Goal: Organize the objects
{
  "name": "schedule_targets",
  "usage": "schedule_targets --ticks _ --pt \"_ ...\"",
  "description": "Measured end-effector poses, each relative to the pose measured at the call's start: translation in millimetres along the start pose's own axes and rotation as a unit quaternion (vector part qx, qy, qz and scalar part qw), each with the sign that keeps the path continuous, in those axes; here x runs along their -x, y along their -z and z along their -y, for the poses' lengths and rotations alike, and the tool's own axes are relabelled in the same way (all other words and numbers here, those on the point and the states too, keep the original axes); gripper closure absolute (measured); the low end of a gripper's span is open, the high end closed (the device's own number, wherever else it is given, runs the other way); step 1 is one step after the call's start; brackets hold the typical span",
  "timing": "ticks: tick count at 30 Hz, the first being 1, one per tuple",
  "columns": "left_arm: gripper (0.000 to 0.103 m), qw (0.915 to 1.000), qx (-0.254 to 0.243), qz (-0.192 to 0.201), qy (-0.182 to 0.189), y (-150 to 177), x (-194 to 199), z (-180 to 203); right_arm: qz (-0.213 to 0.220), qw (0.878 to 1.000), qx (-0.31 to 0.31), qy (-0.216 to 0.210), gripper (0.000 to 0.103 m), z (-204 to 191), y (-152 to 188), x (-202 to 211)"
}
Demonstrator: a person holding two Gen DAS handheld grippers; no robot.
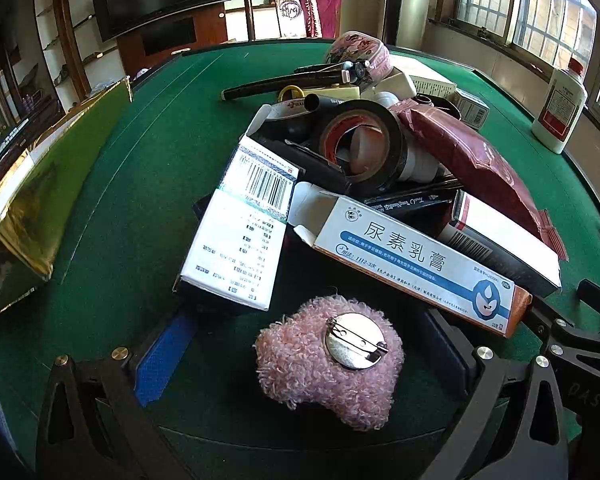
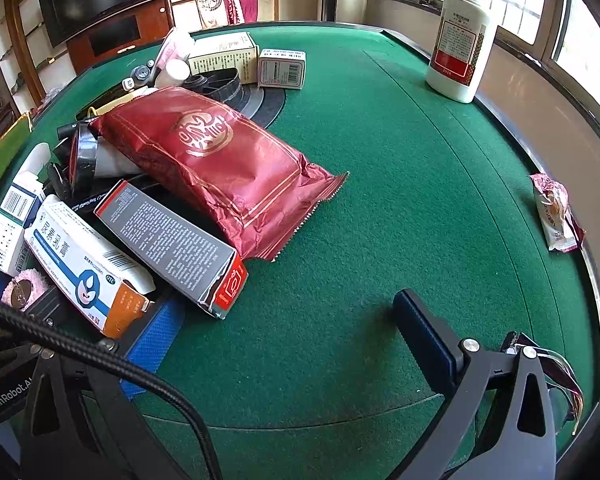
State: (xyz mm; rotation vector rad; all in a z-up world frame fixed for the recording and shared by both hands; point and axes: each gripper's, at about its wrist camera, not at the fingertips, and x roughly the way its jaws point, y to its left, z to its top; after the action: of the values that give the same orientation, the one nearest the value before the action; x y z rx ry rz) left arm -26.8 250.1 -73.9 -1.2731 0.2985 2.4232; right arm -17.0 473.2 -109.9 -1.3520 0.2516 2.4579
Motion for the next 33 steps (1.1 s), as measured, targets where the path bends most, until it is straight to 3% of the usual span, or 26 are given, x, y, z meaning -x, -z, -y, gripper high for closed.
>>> schedule_targets --ticks 6,33 --pt "0.001 1.0000 0.000 0.000 0.000 -0.1 -0.1 0.0 0.016 1.000 0.002 -0.001 0.000 -0.7 -2.6 -2.9" --pt "0.001 1.0000 0.001 0.000 0.000 4.0 2.8 -0.1 0.017 1.000 0.003 -0.001 0.000 -0.6 -1.9 -2.9"
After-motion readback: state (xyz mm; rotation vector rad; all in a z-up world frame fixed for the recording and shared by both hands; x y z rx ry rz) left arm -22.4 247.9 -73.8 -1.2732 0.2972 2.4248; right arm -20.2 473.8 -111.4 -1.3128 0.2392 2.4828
